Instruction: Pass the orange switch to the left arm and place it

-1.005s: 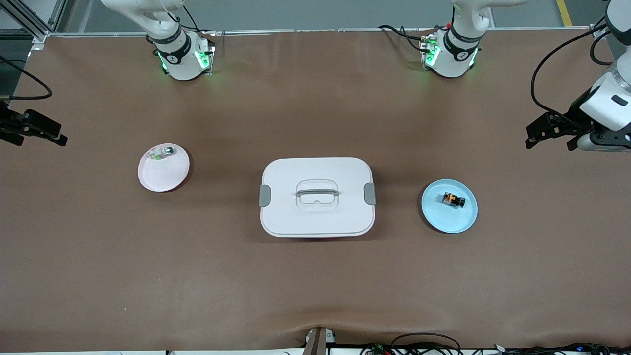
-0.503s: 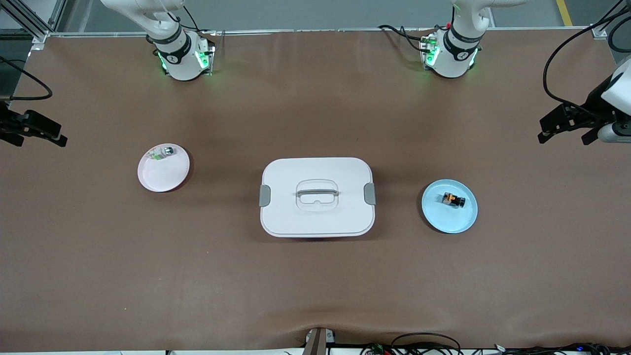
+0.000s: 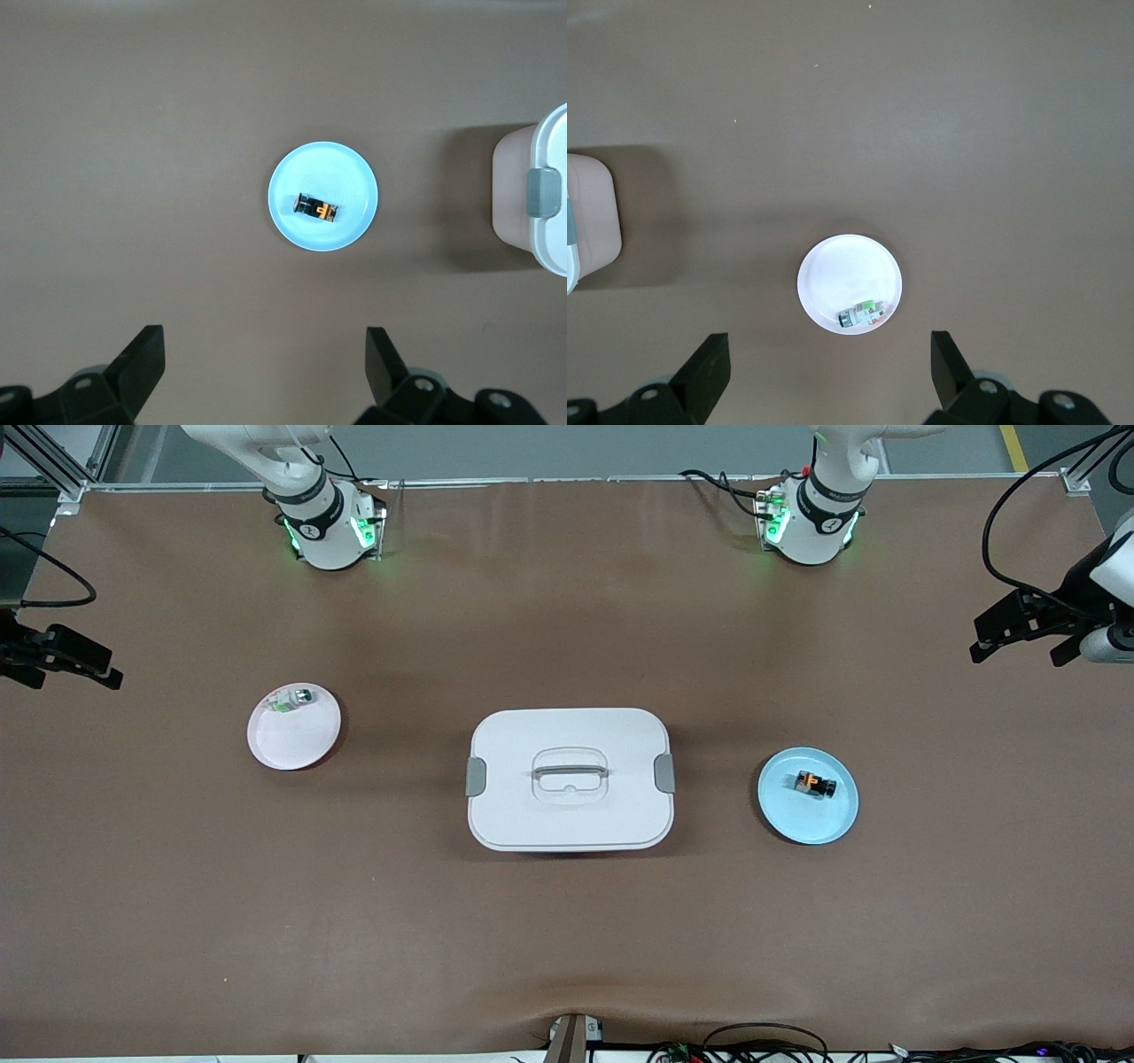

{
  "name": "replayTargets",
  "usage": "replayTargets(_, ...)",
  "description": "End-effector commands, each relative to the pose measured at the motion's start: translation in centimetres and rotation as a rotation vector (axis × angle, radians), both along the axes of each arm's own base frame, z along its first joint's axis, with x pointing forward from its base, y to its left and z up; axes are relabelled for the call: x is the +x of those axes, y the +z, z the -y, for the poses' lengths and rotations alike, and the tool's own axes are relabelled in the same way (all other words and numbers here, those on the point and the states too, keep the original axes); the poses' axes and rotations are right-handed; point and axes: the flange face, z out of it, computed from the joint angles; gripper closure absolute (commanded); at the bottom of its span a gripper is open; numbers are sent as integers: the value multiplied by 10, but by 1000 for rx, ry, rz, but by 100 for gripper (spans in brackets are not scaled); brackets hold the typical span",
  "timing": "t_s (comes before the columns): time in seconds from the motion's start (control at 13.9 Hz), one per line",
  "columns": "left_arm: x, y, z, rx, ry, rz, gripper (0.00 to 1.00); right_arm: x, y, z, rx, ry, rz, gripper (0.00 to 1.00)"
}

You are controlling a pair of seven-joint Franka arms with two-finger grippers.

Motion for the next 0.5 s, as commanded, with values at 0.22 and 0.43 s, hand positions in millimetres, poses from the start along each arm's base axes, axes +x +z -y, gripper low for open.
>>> replayTargets(0.22, 2, 0, -1, 12, 40, -18, 0, -1, -3, -1, 8, -1, -2, 0)
replayTargets(0.43, 2, 0, 0, 12, 40, -18, 0, -2, -7, -1, 9, -3, -11, 0)
